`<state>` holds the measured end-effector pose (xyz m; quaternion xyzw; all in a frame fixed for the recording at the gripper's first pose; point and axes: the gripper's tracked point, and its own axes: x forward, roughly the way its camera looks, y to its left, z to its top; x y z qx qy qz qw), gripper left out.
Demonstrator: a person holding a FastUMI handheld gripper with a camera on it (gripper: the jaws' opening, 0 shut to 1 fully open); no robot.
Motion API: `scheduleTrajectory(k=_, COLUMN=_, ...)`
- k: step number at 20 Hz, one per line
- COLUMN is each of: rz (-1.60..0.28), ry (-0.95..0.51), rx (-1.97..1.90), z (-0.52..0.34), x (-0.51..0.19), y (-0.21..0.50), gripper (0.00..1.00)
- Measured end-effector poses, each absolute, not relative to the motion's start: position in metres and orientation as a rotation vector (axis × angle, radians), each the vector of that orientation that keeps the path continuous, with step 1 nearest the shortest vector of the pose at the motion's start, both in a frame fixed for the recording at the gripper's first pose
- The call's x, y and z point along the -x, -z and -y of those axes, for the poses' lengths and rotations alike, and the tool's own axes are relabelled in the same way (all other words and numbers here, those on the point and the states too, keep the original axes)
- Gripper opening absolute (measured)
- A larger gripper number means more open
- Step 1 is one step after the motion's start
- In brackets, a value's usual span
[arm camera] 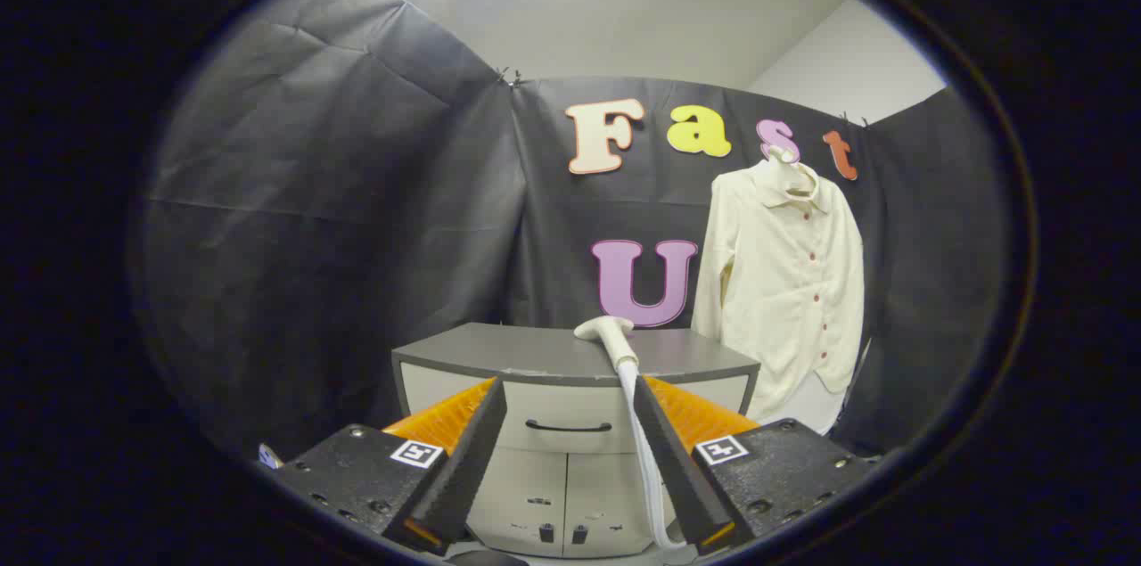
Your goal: Iron the clothes twice with a garment steamer, once on the left side and once on the right side.
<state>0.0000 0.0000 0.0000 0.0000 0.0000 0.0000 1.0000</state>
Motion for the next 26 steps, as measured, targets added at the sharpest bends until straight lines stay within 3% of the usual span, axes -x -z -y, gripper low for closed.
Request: scheduleTrajectory(k=26, rz=-0.039, ry=0.02, rx=0.0, z=0.011, x=-0.01, y=0.019, gripper=0.88)
